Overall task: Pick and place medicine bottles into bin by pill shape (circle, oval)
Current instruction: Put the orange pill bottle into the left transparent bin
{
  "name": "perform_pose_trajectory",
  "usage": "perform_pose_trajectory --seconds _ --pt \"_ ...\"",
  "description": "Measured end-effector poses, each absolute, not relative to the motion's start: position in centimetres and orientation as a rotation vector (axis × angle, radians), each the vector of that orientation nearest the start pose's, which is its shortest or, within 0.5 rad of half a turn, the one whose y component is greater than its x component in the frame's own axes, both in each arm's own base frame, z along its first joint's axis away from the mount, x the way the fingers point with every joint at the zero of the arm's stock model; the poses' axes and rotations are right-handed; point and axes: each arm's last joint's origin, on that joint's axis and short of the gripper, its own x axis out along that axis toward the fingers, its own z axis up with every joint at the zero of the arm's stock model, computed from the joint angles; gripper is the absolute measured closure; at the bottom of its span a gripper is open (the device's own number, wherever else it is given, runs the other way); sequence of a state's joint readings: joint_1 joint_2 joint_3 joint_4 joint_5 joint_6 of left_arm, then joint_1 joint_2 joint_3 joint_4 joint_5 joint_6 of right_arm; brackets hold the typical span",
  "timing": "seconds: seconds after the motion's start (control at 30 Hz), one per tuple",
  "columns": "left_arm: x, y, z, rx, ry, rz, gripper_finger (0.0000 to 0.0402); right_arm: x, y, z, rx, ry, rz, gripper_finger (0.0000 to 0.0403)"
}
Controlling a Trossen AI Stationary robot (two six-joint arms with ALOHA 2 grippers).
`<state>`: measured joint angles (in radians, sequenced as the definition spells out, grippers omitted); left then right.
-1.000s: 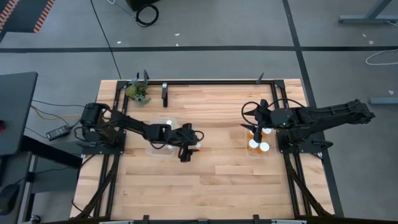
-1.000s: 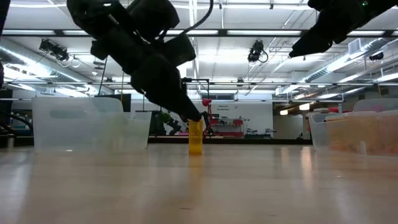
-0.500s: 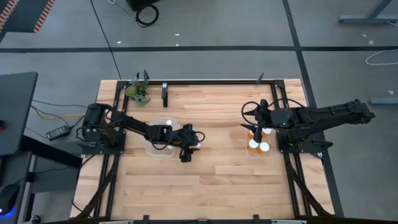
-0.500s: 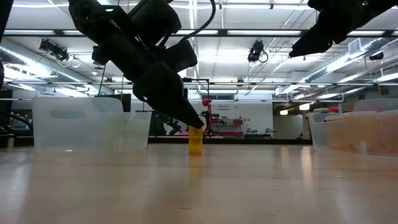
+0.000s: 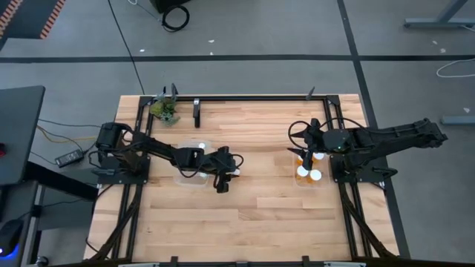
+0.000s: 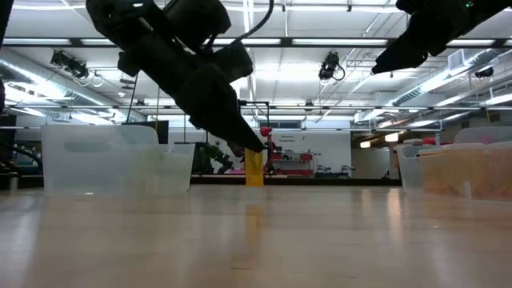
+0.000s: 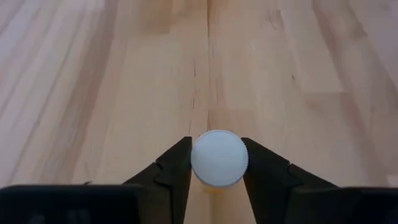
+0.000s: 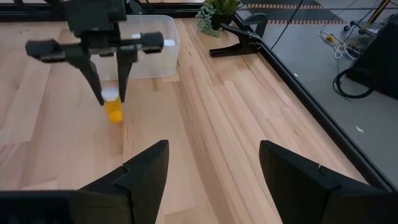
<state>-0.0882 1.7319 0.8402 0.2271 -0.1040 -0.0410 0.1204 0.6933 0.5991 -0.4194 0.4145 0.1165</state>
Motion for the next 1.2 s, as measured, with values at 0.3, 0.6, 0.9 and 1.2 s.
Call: perform_pose_trajectory --seconds 0.3,0.6,0.9,1.2 --pt "32.3 -2.2 18.7 0.017 0.630 0.040 0.0273 14.9 0.6 26.3 -0.023 0.479 -0.316 0.0145" --pt "30.0 -0.8 21.1 -0.020 0.679 0.091 0.0264 14.9 0.6 26.3 -0.016 0.478 -0.317 0.0145" --pt "28.3 -0.6 21.7 -0.019 0.761 0.152 0.0274 14.9 0.6 26.3 -0.010 0.478 -0.318 0.0145" --pt "26.9 -0.4 22.5 -0.034 0.807 0.203 0.0271 14.9 0.6 26.2 -0.008 0.481 -0.319 0.0145"
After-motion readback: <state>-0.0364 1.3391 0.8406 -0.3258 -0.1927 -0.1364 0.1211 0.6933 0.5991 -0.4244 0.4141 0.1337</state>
